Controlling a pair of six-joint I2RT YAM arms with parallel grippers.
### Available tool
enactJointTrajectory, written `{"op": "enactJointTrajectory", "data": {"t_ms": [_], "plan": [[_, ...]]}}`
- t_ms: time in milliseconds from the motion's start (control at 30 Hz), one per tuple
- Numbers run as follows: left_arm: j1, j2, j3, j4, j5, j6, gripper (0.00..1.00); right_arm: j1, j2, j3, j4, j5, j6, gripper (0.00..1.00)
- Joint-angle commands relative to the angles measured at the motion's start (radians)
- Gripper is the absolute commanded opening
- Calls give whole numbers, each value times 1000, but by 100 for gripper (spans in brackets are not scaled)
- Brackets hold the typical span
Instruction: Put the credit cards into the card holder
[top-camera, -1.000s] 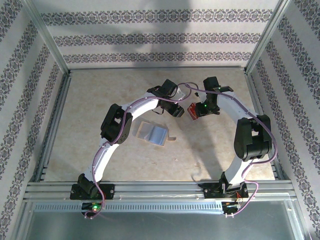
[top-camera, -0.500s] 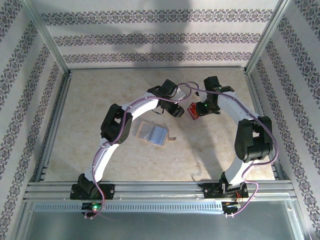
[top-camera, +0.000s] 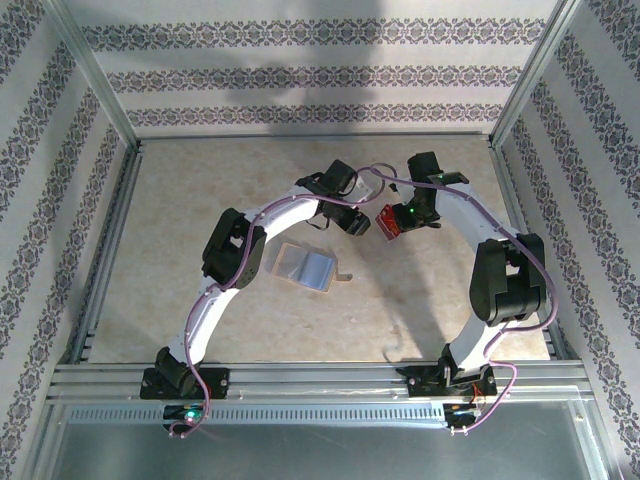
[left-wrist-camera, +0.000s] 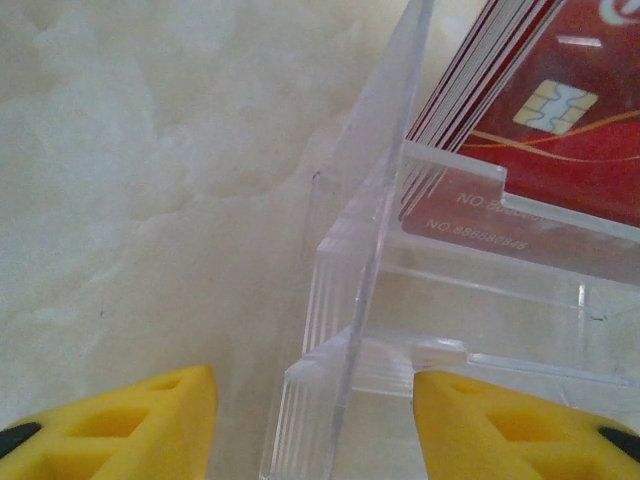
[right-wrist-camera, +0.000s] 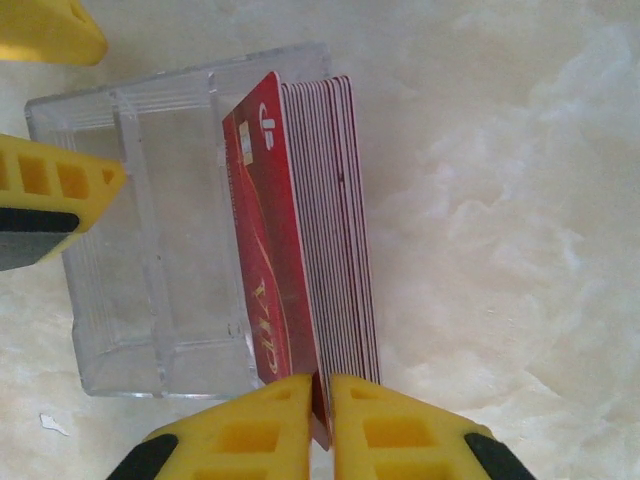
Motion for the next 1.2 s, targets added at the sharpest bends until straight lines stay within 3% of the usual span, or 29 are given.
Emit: {"op": "enactJointTrajectory", "data": {"t_ms": [0,300,867,1033,1167], "plan": [[-33,37,-40,-54,-32,32,55,5,-13,22,-22,1,-7,8],[-33,36,-44,-53,-34,37,55,7,-21,31,-31,-33,-14,0],[-31,29,-30,-70,-29,43,55,15,-76,47,-74,-118,-14,0],[-31,-10,19,-105,-22,54,63,5,-140,71,-126,-136,-7,0],[-24,-76,65,-135,10,53,69,-24,-217,80,-137,-219,23,0]]}}
